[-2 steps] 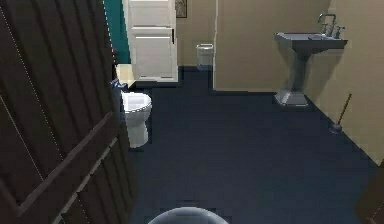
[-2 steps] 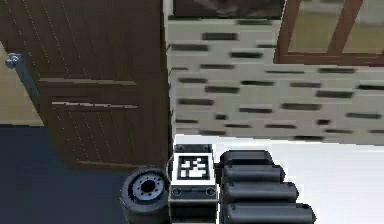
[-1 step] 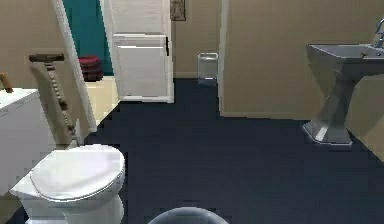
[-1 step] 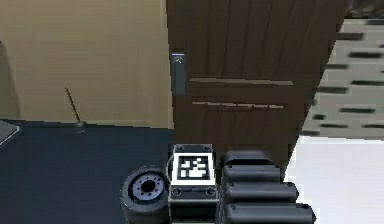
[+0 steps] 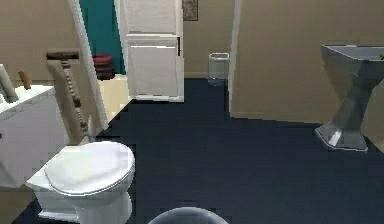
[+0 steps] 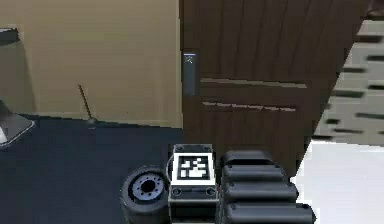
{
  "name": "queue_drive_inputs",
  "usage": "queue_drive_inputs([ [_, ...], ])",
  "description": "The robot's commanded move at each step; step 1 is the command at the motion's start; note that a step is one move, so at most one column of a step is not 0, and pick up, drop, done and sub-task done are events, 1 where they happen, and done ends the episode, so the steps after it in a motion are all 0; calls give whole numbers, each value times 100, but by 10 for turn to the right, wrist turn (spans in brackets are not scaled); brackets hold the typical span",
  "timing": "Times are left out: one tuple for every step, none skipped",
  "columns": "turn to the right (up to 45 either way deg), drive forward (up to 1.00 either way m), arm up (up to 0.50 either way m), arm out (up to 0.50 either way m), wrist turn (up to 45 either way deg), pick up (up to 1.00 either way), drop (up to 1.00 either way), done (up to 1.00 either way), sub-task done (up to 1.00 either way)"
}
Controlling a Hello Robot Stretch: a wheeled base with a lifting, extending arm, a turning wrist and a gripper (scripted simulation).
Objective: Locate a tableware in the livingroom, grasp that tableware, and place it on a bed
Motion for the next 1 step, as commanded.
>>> queue_drive_inputs([
  [0,100,0,0,0,0,0,0,0],
])
